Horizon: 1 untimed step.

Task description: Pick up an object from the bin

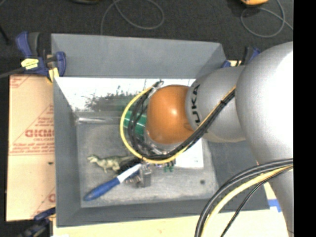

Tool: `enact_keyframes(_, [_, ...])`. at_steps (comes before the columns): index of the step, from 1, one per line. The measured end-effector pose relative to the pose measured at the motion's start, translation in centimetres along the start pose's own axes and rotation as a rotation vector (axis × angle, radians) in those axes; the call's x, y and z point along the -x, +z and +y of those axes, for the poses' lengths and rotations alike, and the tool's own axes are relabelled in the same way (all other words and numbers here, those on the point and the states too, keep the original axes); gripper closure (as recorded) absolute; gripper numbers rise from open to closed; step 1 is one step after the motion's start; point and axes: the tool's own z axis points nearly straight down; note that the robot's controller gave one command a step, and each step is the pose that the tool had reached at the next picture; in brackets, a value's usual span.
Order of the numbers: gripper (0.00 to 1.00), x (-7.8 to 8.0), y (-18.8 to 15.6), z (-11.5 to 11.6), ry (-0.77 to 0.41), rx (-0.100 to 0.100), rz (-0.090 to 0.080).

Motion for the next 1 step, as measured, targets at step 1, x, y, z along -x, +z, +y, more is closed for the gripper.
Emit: enact_keyframes(1, [0.0, -0.6, 0.04, 0.55, 0.005, 0.0, 0.001])
